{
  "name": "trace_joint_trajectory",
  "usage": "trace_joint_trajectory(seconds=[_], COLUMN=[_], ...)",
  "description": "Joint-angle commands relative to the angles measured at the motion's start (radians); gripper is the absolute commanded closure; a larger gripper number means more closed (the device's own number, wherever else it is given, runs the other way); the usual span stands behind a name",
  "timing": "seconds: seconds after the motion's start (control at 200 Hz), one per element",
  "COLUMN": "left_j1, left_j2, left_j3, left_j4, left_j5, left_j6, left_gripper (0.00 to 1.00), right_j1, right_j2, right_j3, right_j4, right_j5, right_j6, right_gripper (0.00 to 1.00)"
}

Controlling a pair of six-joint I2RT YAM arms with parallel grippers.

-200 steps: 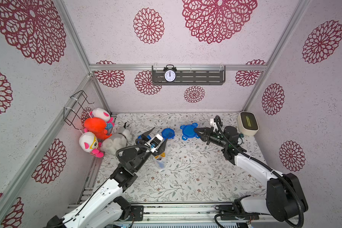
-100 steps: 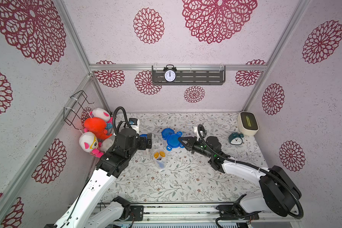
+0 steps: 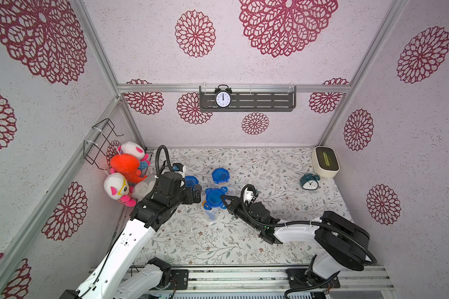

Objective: Pack away toiletry kits
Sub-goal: Close the lid on the container.

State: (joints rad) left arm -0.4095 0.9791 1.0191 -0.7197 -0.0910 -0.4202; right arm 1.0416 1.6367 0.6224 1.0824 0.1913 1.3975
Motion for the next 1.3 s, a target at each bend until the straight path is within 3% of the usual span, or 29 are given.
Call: trace_joint_trajectory(seconds=[0.0,0.24,0.44,0.57,0.851,1.296], left_j1=[0.004,0.001,-0.009,-0.032,-0.035,-0.040], left_j2=[-0.014,-0.027,-0.091,-0.105,-0.074,0.005], left_j3=[-0.005,-0.054,-0.156,-0.181,-0.213,-0.221], left_j4=[0.012,-0.057,0.011,0.020,0.162,0.230], left_j5=[0.020,0.047,0.092,0.063,0.009,0.011], left_j6=[-0.032,-0.012,-0.075,-0.110,-0.212,-0.212], left_gripper=[0.01,0.01,0.02,0.03,0.03,0.07], right_j1=[0.050,0.125,0.150,0.158,0.158,0.158], right_j2=[0.052,0.088,0.106,0.132,0.128,0.118], right_j3=[0.018,0.055,0.082,0.090,0.119,0.151], right_j4=[0.206,0.168,0.120,0.135,0.076,-0.003], right_j5=[0.167,0.281,0.354,0.401,0.421,0.393], right_j6=[0.044,0.063,0.063,0.058,0.052,0.057], right_gripper=[0.98,0.96,0.96,0.96,0.95,0.94])
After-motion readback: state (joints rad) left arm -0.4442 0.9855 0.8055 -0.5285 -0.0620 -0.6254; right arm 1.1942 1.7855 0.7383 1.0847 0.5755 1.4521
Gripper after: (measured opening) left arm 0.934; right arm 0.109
